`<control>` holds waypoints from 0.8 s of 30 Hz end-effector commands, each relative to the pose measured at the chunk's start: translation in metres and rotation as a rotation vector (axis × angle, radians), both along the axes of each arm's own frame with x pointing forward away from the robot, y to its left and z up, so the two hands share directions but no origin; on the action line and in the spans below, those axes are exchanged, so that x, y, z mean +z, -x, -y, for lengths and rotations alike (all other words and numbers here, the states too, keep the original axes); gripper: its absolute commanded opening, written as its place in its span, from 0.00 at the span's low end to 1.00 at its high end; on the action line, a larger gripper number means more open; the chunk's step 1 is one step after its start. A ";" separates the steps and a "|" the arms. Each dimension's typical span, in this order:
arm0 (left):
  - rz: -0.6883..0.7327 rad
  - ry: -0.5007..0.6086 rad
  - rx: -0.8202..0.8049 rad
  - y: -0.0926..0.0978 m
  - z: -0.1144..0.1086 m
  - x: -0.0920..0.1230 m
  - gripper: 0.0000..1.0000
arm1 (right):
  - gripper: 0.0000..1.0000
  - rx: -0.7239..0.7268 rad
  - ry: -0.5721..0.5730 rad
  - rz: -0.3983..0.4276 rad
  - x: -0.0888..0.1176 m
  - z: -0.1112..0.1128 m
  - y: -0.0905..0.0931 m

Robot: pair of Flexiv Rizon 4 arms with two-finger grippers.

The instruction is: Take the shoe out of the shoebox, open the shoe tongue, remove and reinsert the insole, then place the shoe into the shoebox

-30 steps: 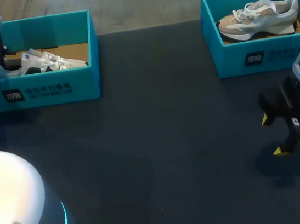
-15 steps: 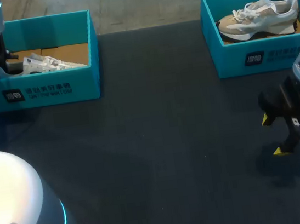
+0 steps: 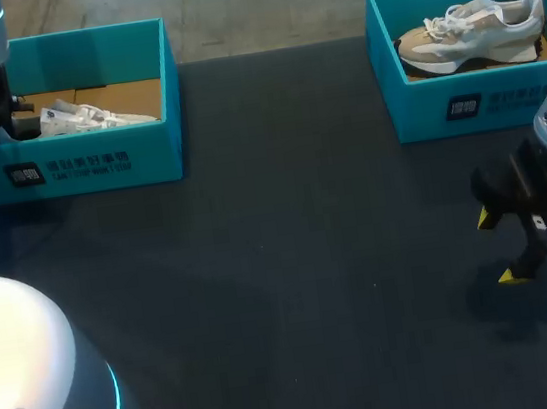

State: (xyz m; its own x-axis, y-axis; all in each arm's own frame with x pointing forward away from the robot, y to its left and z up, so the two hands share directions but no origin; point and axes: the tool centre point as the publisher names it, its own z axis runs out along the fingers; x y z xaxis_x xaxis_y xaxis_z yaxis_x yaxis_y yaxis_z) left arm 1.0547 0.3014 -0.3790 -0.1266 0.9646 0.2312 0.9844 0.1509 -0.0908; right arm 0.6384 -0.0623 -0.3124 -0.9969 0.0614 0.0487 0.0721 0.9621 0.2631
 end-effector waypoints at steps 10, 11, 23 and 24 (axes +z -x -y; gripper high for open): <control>0.006 0.059 -0.004 -0.003 -0.006 -0.010 0.00 | 1.00 0.000 0.001 0.002 0.000 0.000 0.001; 0.009 0.065 -0.007 -0.003 -0.006 -0.010 0.00 | 1.00 0.000 0.001 0.002 0.000 0.000 0.001; 0.018 0.086 -0.031 -0.001 -0.004 -0.002 0.27 | 1.00 0.000 0.001 0.002 0.000 0.000 0.001; 0.018 0.088 -0.031 -0.001 -0.004 -0.001 0.27 | 1.00 0.000 0.001 0.002 0.000 0.000 0.001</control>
